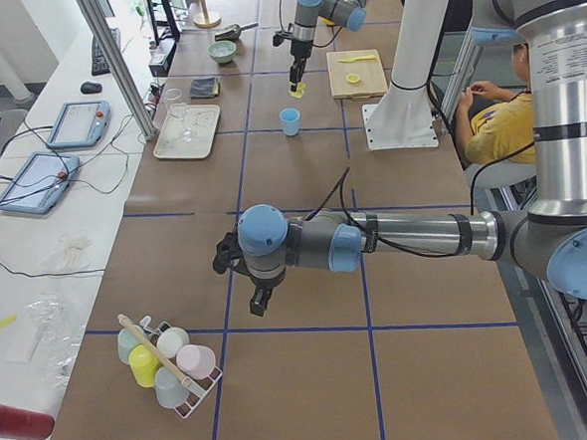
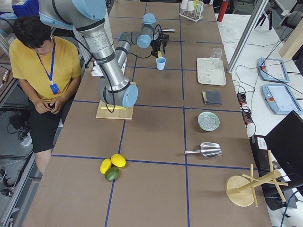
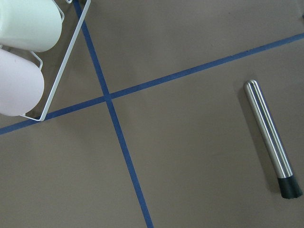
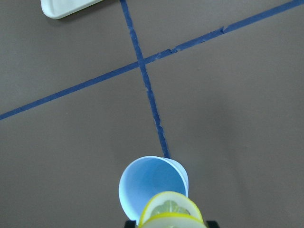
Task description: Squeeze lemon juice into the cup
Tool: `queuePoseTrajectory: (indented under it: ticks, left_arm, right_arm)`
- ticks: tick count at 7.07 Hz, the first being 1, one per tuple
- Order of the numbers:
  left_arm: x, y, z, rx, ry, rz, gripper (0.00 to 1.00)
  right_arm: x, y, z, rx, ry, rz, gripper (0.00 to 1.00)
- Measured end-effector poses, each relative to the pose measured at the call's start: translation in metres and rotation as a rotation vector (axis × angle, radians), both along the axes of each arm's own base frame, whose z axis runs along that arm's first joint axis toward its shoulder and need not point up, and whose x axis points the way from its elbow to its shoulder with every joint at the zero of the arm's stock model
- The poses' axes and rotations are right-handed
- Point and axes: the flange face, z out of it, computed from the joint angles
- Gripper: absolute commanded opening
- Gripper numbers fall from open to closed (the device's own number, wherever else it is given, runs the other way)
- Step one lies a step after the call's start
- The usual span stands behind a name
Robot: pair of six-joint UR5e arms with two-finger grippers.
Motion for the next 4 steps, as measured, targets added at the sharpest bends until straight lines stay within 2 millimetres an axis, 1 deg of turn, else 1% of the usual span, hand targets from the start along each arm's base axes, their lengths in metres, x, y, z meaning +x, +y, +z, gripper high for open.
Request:
queuePoseTrajectory:
  ticks: [1, 2, 3, 4]
  left_arm:
    - [0.000, 0.000, 0.000, 0.000, 0.000, -0.001, 1.00]
    - [-0.001, 0.000, 0.000, 0.001, -0.001, -0.001, 1.00]
    - [-0.001, 0.000, 0.000, 0.001, 0.000, -0.001, 1.00]
    - [-0.001, 0.000, 0.000, 0.001, 0.000, -0.001, 1.00]
  right_arm:
    - [-0.018, -0.011, 0.000, -0.001, -0.013, 0.009, 0.57]
    - [-0.033, -0.019, 0.004, -0.004, -0.026, 0.017, 0.57]
    - [-0.042, -0.022, 0.009, -0.008, -0.028, 0.020, 0.58]
    - [-0.046, -0.023, 0.014, -0.011, -0.024, 0.018, 0.72]
